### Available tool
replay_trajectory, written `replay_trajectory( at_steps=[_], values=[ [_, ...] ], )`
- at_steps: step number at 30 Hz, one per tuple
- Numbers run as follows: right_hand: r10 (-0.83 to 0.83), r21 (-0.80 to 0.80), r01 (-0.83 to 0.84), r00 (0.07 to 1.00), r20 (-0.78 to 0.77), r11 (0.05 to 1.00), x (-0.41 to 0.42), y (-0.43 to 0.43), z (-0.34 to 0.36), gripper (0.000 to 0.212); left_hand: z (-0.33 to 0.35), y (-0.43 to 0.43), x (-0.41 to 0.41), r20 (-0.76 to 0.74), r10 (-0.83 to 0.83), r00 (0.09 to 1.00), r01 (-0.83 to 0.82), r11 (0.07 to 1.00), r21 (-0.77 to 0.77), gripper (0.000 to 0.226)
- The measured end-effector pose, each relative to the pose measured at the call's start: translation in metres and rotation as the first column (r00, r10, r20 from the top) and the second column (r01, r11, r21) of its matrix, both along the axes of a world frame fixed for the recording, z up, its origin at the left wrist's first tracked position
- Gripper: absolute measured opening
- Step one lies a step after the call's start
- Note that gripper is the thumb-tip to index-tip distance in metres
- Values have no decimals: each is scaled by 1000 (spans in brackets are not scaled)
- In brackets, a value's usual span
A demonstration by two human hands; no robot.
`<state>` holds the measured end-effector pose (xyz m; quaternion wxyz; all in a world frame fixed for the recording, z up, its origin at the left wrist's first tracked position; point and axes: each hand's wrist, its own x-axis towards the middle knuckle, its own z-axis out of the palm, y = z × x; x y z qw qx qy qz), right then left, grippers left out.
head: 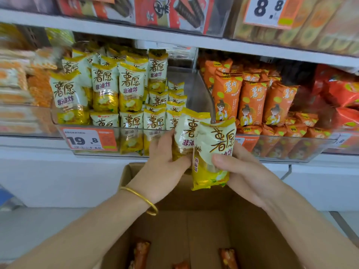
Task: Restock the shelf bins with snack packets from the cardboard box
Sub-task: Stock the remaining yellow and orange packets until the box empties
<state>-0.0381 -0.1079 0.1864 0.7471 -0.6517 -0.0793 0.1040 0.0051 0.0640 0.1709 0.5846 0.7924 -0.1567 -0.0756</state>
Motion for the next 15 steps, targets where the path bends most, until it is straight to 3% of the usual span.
replay_trajectory(
  at_steps=[2, 5, 8, 12, 15],
  values=[
    [7, -13, -6, 998, 64, 1000, 16, 7, 14, 67, 15, 3, 19, 29, -12, 1000, 12, 1000, -16, 80],
    [2, -68, 8, 989, 147, 998, 44, 22, 33, 77, 31, 15, 44, 91, -64, 994, 70, 995, -67, 55],
    [-31, -104, 53, 979, 203, 993, 76, 34, 44, 64, 44, 30, 64, 264, -58, 963, 63, 998, -9, 50],
    [-90, -114, 115, 975, 204, 987, 125, 45, 49, 76, 47, 46, 85, 494, 198, 846, -323, 929, 182, 59],
    [-109, -138, 139, 973, 202, 981, 157, 52, 50, 84, 44, 54, 91, 580, 258, 773, -463, 854, 237, 48]
  ],
)
